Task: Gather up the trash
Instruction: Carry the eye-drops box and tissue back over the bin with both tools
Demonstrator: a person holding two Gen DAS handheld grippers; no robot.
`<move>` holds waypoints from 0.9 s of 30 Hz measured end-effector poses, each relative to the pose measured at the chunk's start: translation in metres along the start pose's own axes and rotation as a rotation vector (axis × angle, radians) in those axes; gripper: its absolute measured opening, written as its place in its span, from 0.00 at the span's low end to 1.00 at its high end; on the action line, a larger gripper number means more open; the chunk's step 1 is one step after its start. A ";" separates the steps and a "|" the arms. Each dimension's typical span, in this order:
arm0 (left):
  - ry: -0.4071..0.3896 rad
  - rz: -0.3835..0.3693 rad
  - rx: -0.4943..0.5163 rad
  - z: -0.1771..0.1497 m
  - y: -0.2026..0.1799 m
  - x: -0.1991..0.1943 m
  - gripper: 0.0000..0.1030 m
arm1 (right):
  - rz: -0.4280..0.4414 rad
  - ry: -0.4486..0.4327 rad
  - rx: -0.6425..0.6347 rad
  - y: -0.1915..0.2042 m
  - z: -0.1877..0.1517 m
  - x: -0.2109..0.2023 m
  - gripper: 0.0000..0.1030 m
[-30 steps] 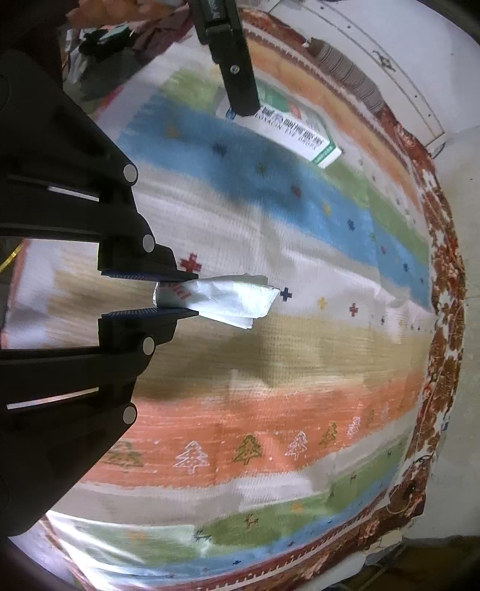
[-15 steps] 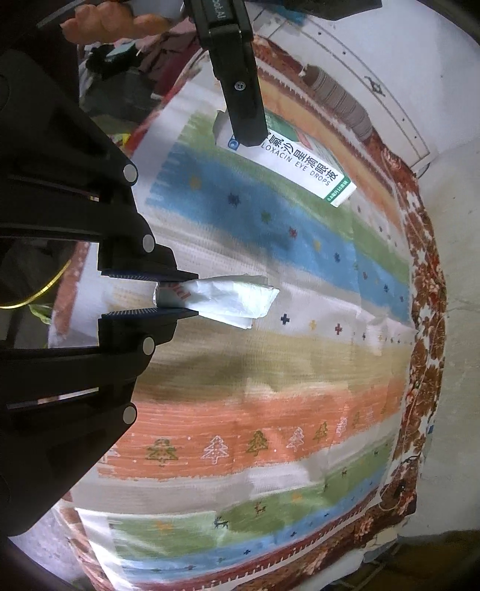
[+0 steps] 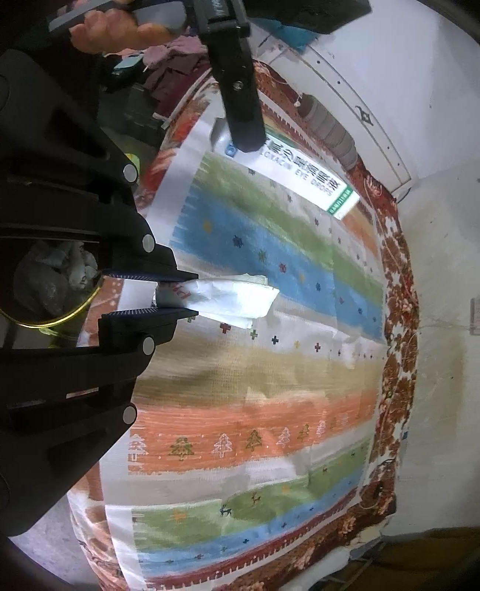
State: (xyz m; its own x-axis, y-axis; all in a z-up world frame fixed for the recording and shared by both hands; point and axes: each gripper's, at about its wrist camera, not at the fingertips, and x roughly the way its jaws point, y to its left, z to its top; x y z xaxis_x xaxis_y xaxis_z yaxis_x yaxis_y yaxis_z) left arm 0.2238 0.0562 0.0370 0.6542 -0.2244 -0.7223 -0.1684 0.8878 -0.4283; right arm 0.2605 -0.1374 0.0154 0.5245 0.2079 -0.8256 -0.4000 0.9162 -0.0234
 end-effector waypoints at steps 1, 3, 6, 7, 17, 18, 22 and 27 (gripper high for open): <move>-0.004 -0.006 0.006 -0.003 -0.002 -0.004 0.68 | 0.009 -0.006 0.002 0.002 -0.004 -0.005 0.11; -0.010 -0.018 0.014 -0.009 -0.005 -0.009 0.68 | 0.019 -0.015 0.004 0.005 -0.013 -0.014 0.11; -0.014 -0.036 0.020 -0.019 -0.009 -0.017 0.68 | 0.019 -0.026 0.003 0.009 -0.023 -0.024 0.11; -0.014 -0.041 0.022 -0.021 -0.010 -0.018 0.68 | 0.020 -0.030 0.000 0.011 -0.027 -0.028 0.11; -0.020 -0.068 0.072 -0.064 -0.015 -0.040 0.68 | 0.047 -0.057 -0.006 0.022 -0.065 -0.053 0.11; -0.020 -0.072 0.074 -0.069 -0.015 -0.043 0.68 | 0.051 -0.057 -0.005 0.024 -0.070 -0.055 0.11; -0.015 -0.080 0.077 -0.084 -0.013 -0.048 0.68 | 0.059 -0.047 -0.011 0.030 -0.084 -0.057 0.11; -0.002 -0.092 0.065 -0.105 -0.012 -0.051 0.68 | 0.059 -0.011 -0.028 0.044 -0.109 -0.052 0.11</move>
State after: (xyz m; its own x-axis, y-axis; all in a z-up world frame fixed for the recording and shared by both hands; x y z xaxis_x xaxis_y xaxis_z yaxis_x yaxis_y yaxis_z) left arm 0.1149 0.0151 0.0218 0.6663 -0.3050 -0.6805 -0.0597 0.8878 -0.4563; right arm 0.1338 -0.1457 -0.0047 0.5077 0.2649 -0.8198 -0.4509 0.8925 0.0092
